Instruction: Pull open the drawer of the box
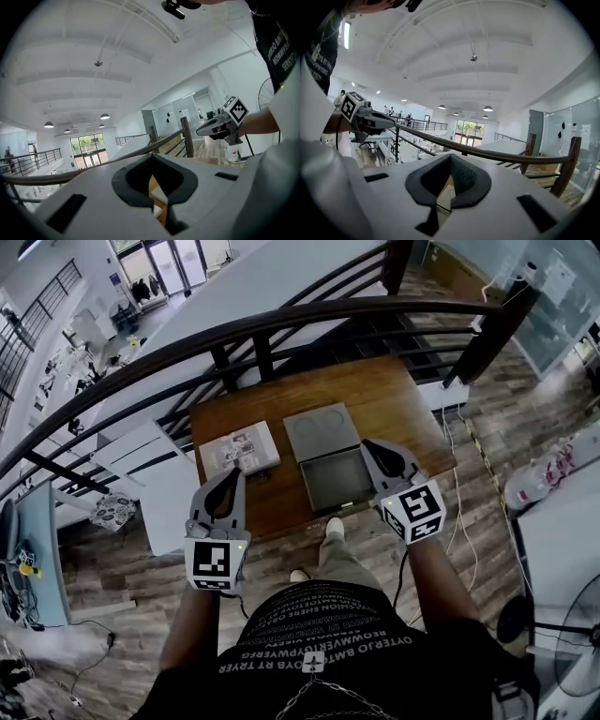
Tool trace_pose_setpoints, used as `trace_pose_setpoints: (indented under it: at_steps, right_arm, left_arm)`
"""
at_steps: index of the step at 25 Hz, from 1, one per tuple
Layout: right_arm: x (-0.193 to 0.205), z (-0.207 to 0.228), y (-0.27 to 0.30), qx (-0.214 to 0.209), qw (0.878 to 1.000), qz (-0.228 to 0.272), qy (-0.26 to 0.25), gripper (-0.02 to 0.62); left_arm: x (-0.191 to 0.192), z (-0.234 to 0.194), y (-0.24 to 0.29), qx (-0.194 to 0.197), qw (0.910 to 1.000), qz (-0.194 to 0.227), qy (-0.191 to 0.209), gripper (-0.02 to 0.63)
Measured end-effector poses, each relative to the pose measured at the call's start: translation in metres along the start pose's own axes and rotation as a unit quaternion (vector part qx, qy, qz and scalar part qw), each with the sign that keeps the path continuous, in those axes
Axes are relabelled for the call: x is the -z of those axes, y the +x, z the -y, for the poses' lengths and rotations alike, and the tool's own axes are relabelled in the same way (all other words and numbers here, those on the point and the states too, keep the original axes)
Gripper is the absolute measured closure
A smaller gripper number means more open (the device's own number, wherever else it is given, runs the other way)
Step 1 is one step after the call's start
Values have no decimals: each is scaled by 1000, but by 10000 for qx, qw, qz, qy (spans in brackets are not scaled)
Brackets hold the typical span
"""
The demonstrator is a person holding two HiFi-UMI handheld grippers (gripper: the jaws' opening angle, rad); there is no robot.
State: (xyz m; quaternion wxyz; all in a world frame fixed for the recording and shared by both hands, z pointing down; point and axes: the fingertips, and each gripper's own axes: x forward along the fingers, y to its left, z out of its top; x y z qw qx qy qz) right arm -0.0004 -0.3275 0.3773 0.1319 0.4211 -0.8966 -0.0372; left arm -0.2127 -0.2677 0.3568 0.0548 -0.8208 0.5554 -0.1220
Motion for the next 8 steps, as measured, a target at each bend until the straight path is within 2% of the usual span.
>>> trace_pose_setpoints:
  at_steps: [8]
  right_arm:
    - [-16,5,7,-57,9998,79,-147,600]
  left_arm:
    - [-1,-1,7,-44,10000,2,0,601]
